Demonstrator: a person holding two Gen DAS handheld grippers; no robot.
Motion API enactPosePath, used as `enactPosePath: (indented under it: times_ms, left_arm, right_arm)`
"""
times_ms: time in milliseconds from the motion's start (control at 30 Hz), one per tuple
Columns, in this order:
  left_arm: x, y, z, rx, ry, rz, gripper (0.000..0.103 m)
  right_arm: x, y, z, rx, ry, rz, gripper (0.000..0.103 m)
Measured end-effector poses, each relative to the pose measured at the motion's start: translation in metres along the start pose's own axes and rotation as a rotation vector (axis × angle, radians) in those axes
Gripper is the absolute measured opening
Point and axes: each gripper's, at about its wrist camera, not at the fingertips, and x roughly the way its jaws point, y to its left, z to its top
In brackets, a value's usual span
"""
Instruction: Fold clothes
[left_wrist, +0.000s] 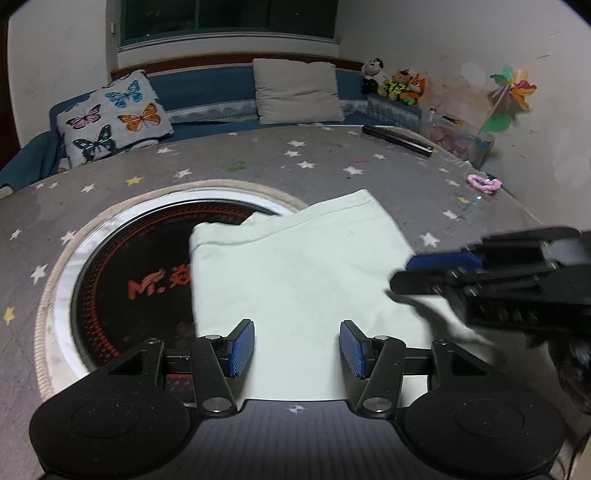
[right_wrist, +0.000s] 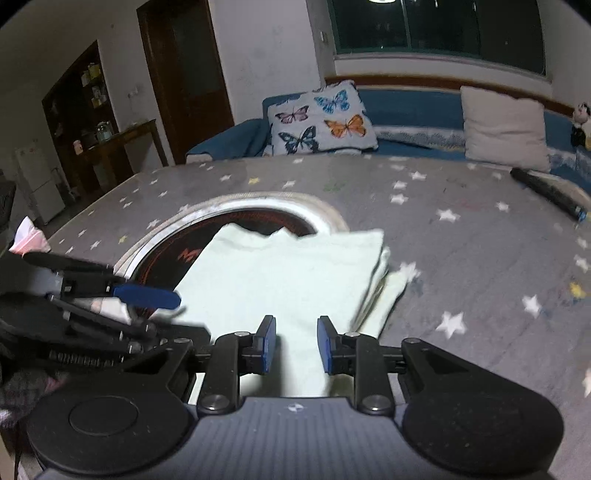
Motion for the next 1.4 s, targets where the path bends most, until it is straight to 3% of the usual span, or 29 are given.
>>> enactPosePath:
  times_ms: [233,400,567,767,967,1400]
  left_arm:
    - [0.012,-0.014,0.004,0.015,0.016,-0.021,0.055]
    - [0.014,-0.011,0.005,0.007,0.021,-0.026,0.055]
    - [0.011,0.006,0.010,-0.035,0.000,0.017,0.056]
    - [0.015,0.039,0.029,-0.126,-0.042,0.076,0.053]
    - [0.029,0.068,0.049,-0.195,-0.066,0.128,0.037]
    - [0.052,0.080,0.047,-0.174,-0.056,0.153,0.035]
  right_arm:
    - [0.024,-0.017,0.034,0.036,-0.037,-0.014,0.024]
    - [0.059,-0.031,0.035,0.055,0.024,-0.052,0.024]
    - [0.039,-0.033,0.031,0.083,-0.012,-0.054,0.036]
    - [0.007,-0.034,0.019,0.143,-0.052,-0.033,0.036]
    - [0.005,-0.015,0.009,0.089,-0.047,0.020,0.036]
    - [0.015,-0.013,-0.003,0.100,-0.016,0.031,0.036]
